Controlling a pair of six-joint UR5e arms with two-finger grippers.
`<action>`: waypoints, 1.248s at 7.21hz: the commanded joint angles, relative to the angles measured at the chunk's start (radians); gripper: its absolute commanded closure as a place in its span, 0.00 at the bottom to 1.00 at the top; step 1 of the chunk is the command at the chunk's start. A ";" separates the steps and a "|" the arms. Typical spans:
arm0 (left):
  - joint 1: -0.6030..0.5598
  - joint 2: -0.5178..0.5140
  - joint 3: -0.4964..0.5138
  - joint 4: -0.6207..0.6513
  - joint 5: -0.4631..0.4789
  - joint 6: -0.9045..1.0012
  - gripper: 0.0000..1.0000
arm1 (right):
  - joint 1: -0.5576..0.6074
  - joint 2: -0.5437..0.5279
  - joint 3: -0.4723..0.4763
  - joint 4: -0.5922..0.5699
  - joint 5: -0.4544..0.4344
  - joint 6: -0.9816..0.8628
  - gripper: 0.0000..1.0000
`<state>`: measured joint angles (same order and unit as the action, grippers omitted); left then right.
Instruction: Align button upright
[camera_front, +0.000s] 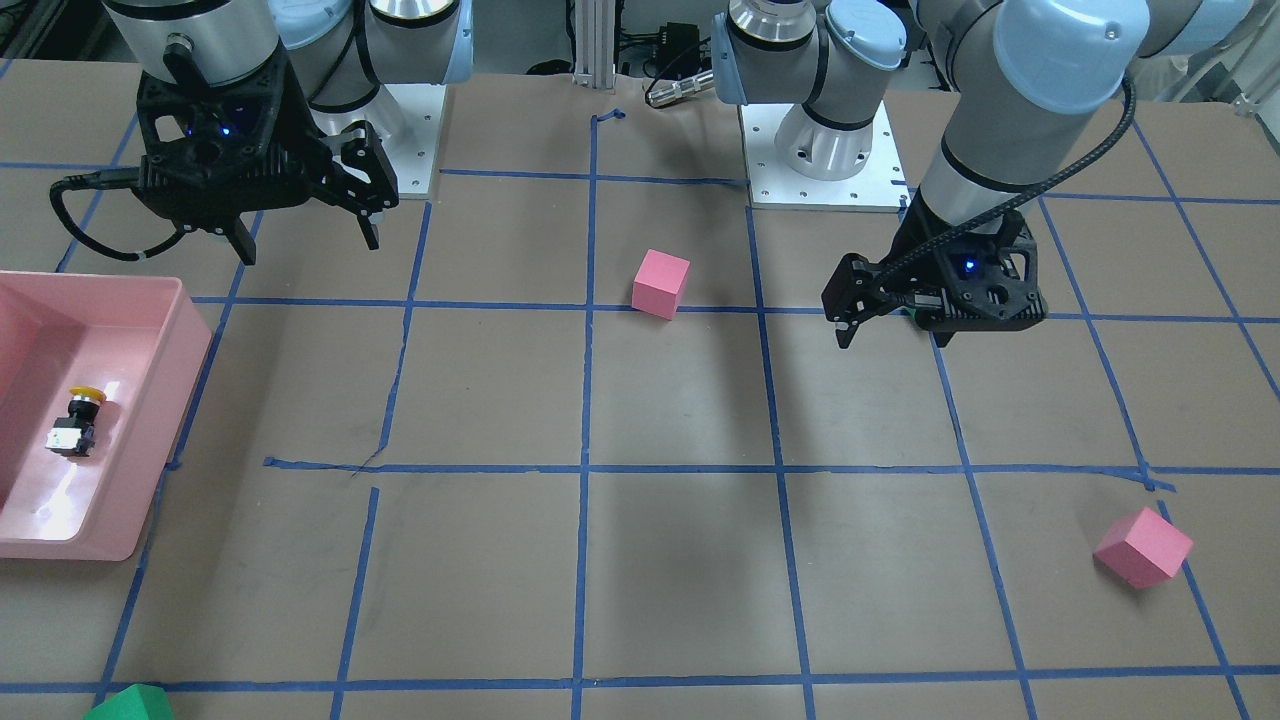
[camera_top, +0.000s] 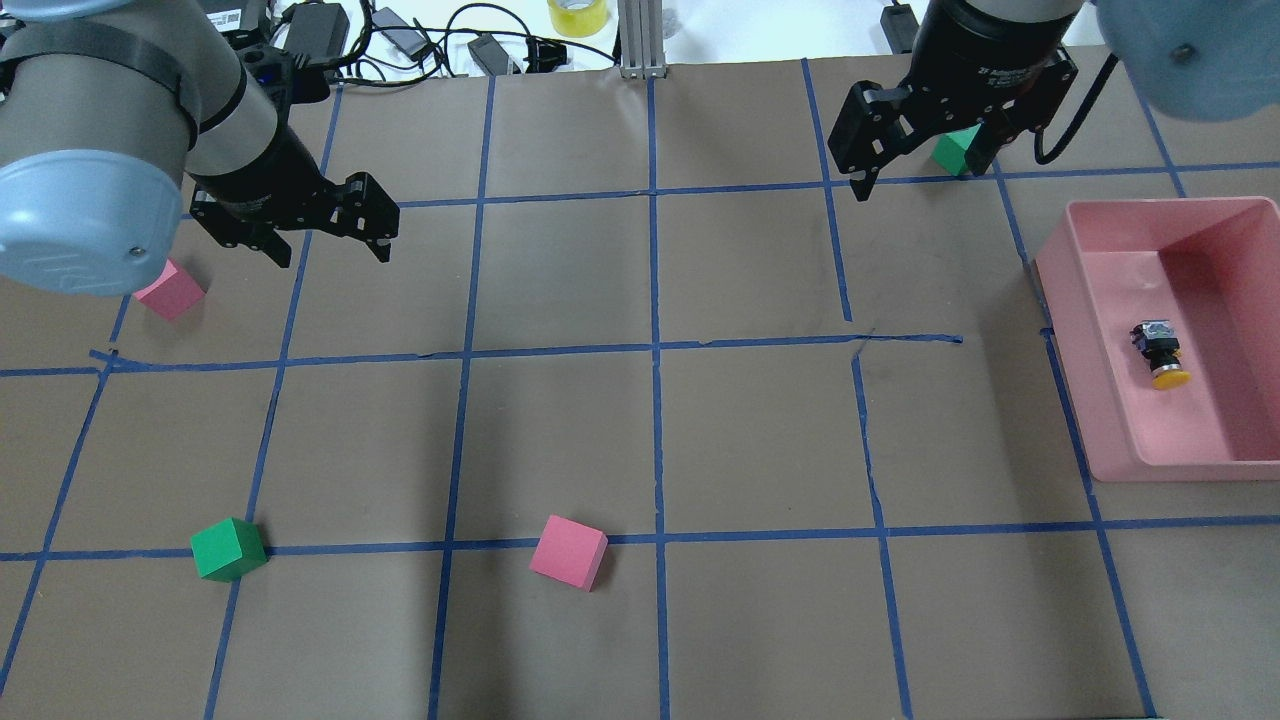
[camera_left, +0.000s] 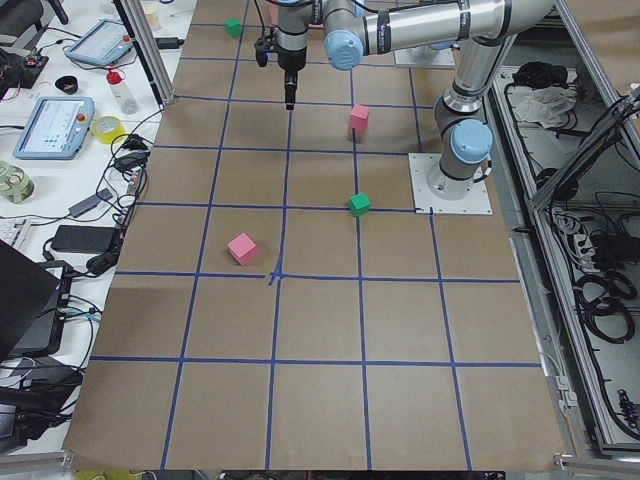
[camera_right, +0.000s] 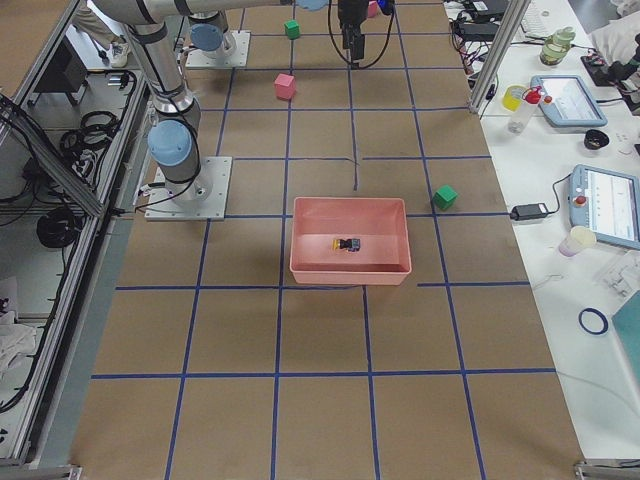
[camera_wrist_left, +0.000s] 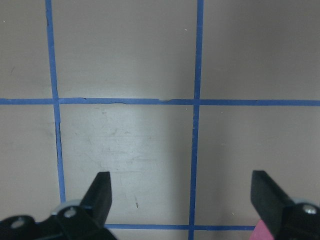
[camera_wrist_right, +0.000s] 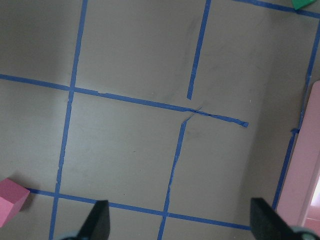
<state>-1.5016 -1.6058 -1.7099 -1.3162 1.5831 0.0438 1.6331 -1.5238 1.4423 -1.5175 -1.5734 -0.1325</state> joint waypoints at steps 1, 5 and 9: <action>0.000 0.000 0.000 0.000 0.000 0.001 0.00 | -0.009 0.002 0.006 0.007 -0.003 0.001 0.00; -0.003 0.004 0.000 0.000 -0.002 0.001 0.00 | -0.032 0.007 0.010 -0.010 0.001 -0.013 0.00; -0.006 0.055 0.003 -0.021 0.002 -0.001 0.00 | -0.362 0.083 0.110 -0.143 -0.017 -0.238 0.00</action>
<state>-1.5074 -1.5701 -1.7079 -1.3262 1.5828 0.0431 1.3760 -1.4720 1.5043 -1.5741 -1.5828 -0.2792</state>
